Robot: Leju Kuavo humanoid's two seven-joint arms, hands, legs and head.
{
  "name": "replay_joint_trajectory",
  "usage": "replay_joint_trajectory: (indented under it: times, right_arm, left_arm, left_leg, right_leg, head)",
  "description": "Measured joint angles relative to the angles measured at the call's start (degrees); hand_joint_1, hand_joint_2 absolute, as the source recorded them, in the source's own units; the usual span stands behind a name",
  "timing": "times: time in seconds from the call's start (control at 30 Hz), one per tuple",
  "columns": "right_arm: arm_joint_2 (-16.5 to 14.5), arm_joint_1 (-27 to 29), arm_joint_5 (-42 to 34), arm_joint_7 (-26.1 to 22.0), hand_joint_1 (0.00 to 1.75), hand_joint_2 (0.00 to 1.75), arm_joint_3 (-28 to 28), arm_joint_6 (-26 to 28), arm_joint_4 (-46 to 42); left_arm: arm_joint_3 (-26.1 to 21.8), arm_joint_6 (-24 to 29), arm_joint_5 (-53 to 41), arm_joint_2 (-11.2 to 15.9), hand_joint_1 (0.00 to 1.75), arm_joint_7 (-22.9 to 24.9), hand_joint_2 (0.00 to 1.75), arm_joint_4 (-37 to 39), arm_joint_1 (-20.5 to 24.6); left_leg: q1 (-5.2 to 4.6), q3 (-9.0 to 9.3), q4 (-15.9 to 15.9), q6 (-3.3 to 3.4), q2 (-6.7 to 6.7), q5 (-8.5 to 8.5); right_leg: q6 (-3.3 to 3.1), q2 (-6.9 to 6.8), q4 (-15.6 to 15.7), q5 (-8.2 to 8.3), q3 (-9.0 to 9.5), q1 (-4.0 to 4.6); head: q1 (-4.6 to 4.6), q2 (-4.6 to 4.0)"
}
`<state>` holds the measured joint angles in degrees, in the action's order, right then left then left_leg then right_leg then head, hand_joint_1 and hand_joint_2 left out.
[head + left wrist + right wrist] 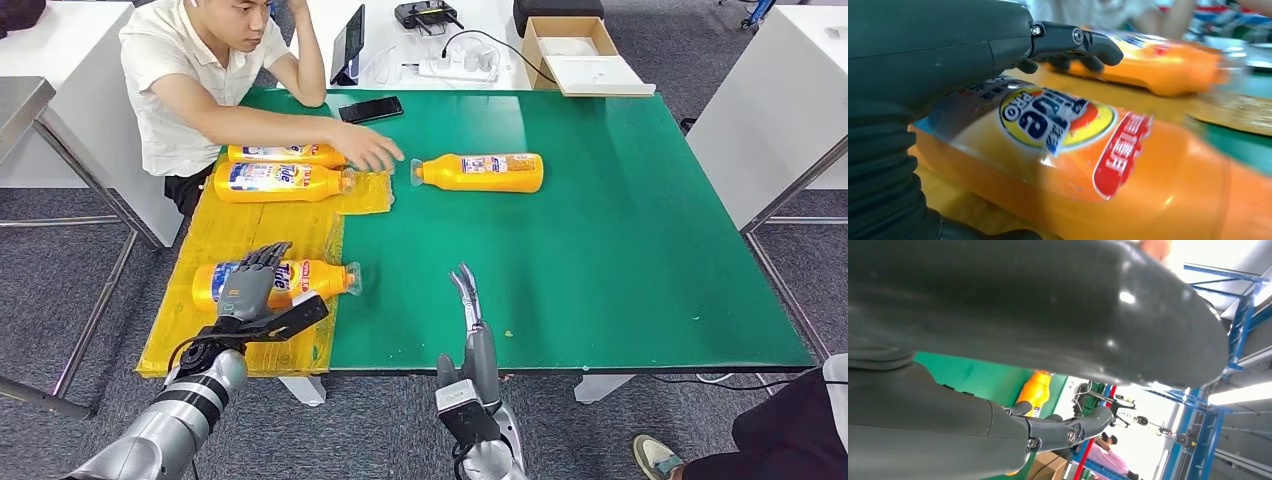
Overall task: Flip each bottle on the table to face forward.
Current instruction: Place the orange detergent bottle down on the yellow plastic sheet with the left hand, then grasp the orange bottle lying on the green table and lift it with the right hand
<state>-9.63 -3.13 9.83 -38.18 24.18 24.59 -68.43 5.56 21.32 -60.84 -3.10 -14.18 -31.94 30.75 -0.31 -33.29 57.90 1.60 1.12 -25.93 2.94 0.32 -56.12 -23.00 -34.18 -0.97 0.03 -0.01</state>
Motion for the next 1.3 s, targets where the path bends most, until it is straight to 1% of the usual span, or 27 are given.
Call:
replay_joint_trajectory:
  times: [0.1,0.2,0.23,0.3,0.43,0.6,0.73,0.8,0.87,0.93,1.0,1.07,1.13,1.23,1.3]
  right_arm:
    - [0.0,0.0,-0.1,0.0,0.00,0.00,0.0,0.2,0.3]
    - [0.1,0.0,-0.4,0.0,0.00,0.00,0.0,0.3,0.6]
    - [0.1,0.0,-0.5,0.0,0.00,0.00,0.0,0.3,0.6]
    - [0.1,0.0,-0.5,0.0,0.00,0.00,0.0,0.4,0.8]
    - [0.2,0.0,-0.5,0.0,0.00,0.00,0.1,0.6,1.1]
    - [0.3,0.0,-0.6,0.0,0.00,0.00,0.1,0.8,1.2]
    - [0.3,0.0,-0.7,0.0,0.00,0.00,0.1,0.9,1.3]
    - [0.2,0.0,-0.9,0.0,0.00,0.00,0.2,0.9,1.3]
    - [0.2,0.0,-1.1,0.0,0.00,0.00,0.2,1.2,1.4]
    - [0.3,0.1,-1.1,0.0,0.00,0.87,0.3,2.1,1.4]
    - [0.3,0.1,-0.4,0.0,0.00,1.75,0.5,4.0,1.4]
    - [0.6,0.1,1.8,0.0,0.00,1.75,0.7,7.4,1.7]
    - [1.0,-0.1,5.9,0.0,0.00,1.75,0.8,10.3,2.6]
    - [1.8,-0.2,16.4,1.1,0.00,1.75,-0.3,11.7,5.3]
    - [2.0,-0.2,26.6,4.2,0.00,1.75,-2.8,11.7,6.5]
  left_arm:
    - [0.0,-8.5,7.9,-0.2,0.00,-5.5,1.75,-1.8,-0.5]
    - [0.2,-16.5,15.5,-0.5,0.00,-8.4,1.75,-6.0,-2.2]
    - [0.4,-18.2,17.1,-0.5,0.00,-8.8,1.75,-7.6,-2.9]
    - [0.8,-19.9,18.9,-0.6,0.00,-9.4,1.75,-10.3,-4.4]
    - [1.2,-20.1,20.5,-0.6,0.00,-10.1,1.75,-13.8,-6.6]
    - [1.9,-15.5,25.5,-1.1,0.00,-14.9,1.75,-20.1,-10.6]
    - [2.3,-14.2,27.0,-1.6,0.00,-16.3,1.75,-24.0,-12.8]
    - [2.5,-14.2,31.6,-1.9,0.00,-17.9,1.75,-26.6,-14.1]
    - [2.6,-15.4,39.8,-2.5,0.00,-19.3,1.75,-30.3,-15.9]
    - [2.6,-17.8,48.7,-3.4,0.00,-19.1,1.75,-34.3,-17.7]
    - [2.6,-20.6,58.3,-4.5,0.00,-17.5,1.75,-38.5,-19.5]
    - [2.6,-22.6,67.5,-5.5,0.00,-15.7,1.75,-42.5,-21.2]
    - [2.6,-22.7,72.9,-6.3,0.00,-15.3,1.75,-46.2,-23.3]
    - [2.5,-19.9,73.6,-7.1,0.00,-16.5,1.75,-52.0,-26.7]
    - [2.5,-17.6,71.8,-7.3,0.00,-17.7,1.75,-55.5,-28.9]
  left_leg:
    - [0.00,0.15,0.0,0.00,0.12,0.00]
    - [-0.01,0.20,0.0,0.00,0.06,0.00]
    - [-0.01,0.21,0.0,0.00,0.04,0.00]
    - [-0.01,0.22,0.0,0.01,0.04,0.01]
    - [0.00,0.21,0.0,0.01,0.05,0.02]
    - [0.01,0.02,0.0,0.01,-0.01,0.01]
    - [0.00,-0.09,0.0,0.01,0.00,0.01]
    - [0.00,-0.13,0.0,0.01,0.00,0.01]
    - [0.00,-0.15,0.0,0.01,0.00,0.01]
    - [0.00,-0.17,0.0,0.01,0.01,0.00]
    - [0.00,-0.18,0.0,0.01,0.01,0.00]
    - [0.00,-0.19,0.0,0.00,0.00,-0.01]
    - [0.00,-0.19,0.0,0.00,-0.03,-0.02]
    - [0.00,-0.20,0.0,-0.01,-0.03,-0.02]
    - [0.00,-0.23,0.0,-0.01,0.00,-0.02]
  right_leg:
    - [-0.01,-0.13,0.0,-0.03,0.21,0.00]
    - [-0.01,-0.12,0.0,-0.02,0.25,-0.01]
    - [-0.01,-0.12,0.0,-0.01,0.25,-0.01]
    - [0.00,-0.11,0.0,0.00,0.24,0.00]
    - [0.00,-0.11,0.0,0.00,0.22,0.01]
    - [0.00,-0.07,0.0,0.00,0.00,0.01]
    - [0.00,-0.07,0.0,0.00,-0.10,0.01]
    - [0.00,-0.07,0.0,0.00,-0.13,0.00]
    - [0.00,-0.07,0.0,0.00,-0.15,0.00]
    - [0.00,-0.07,0.0,-0.01,-0.16,0.00]
    - [0.00,-0.07,0.0,-0.01,-0.18,0.00]
    - [0.00,-0.07,0.0,-0.01,-0.18,0.00]
    - [0.00,-0.07,0.0,-0.01,-0.19,0.01]
    - [0.00,-0.07,0.0,-0.01,-0.23,0.01]
    - [0.00,-0.07,0.0,-0.01,-0.24,0.01]
  head:
    - [0.01,0.01]
    - [0.02,0.00]
    - [0.02,0.00]
    - [0.01,0.01]
    - [0.02,0.01]
    - [0.02,0.01]
    - [0.01,0.00]
    - [0.01,0.00]
    - [0.01,0.00]
    - [0.01,0.00]
    - [0.01,0.01]
    - [0.01,0.01]
    - [0.01,0.01]
    - [0.00,0.01]
    - [0.01,0.00]
